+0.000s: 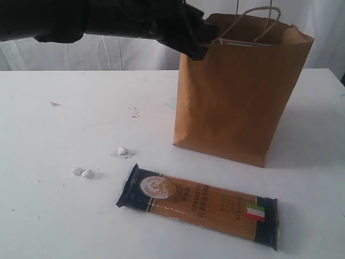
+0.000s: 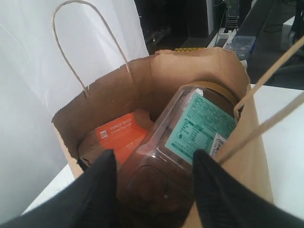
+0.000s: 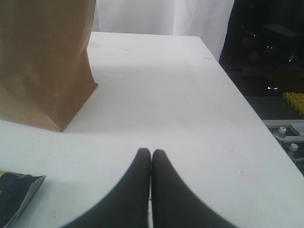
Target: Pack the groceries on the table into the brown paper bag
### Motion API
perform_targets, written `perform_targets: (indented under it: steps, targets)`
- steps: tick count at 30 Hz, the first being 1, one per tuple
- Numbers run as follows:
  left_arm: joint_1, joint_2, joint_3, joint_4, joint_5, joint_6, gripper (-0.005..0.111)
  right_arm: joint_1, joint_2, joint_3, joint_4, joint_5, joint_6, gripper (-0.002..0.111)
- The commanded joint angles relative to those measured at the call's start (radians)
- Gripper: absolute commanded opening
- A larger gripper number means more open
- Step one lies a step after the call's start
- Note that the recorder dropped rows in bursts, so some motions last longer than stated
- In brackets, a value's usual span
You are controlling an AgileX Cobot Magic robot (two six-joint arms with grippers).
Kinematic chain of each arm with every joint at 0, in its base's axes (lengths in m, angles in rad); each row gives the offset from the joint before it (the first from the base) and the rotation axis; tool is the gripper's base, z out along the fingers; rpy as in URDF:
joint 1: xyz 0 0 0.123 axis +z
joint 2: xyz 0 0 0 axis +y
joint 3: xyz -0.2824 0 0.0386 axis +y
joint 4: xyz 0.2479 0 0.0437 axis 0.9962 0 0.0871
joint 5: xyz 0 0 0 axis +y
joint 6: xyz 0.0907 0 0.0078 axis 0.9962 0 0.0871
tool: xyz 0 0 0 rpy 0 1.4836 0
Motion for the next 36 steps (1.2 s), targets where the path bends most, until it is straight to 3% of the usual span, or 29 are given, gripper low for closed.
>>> perform_targets:
  steps: [1, 13, 17, 21, 24, 28, 33, 36]
  targets:
    - [-0.007, -0.008, -0.006, -0.026, 0.014, -0.009, 0.056, -0.003, -0.004, 0.002, -0.003, -0.002, 0.003, 0.0]
    - [-0.007, -0.233, -0.006, -0.024, 0.052, -0.013, 0.056, -0.003, -0.004, 0.002, -0.003, -0.002, 0.003, 0.0]
    - [-0.007, -0.342, -0.006, 0.054, 0.078, -0.013, 0.056, -0.003, -0.004, 0.002, -0.003, -0.002, 0.003, 0.0]
    - [-0.007, -0.421, -0.006, 0.234, 0.076, -0.083, 0.048, -0.003, -0.004, 0.002, -0.003, -0.002, 0.003, 0.0]
    - [0.021, -0.458, -0.006, 0.453, 0.14, -0.253, 0.029, -0.003, -0.004, 0.002, -0.003, -0.002, 0.003, 0.0]
    - [0.083, -0.469, -0.006, 0.75, 0.355, -0.508, 0.003, -0.003, -0.004, 0.002, -0.003, -0.002, 0.003, 0.0]
    - [0.156, -0.444, 0.035, 1.0, 0.668, -0.832, 0.0, -0.003, -0.004, 0.002, -0.003, -0.002, 0.003, 0.0]
    - [0.188, -0.433, 0.128, 1.053, 0.704, -0.857, 0.0, -0.003, -0.004, 0.002, -0.003, -0.002, 0.003, 0.0]
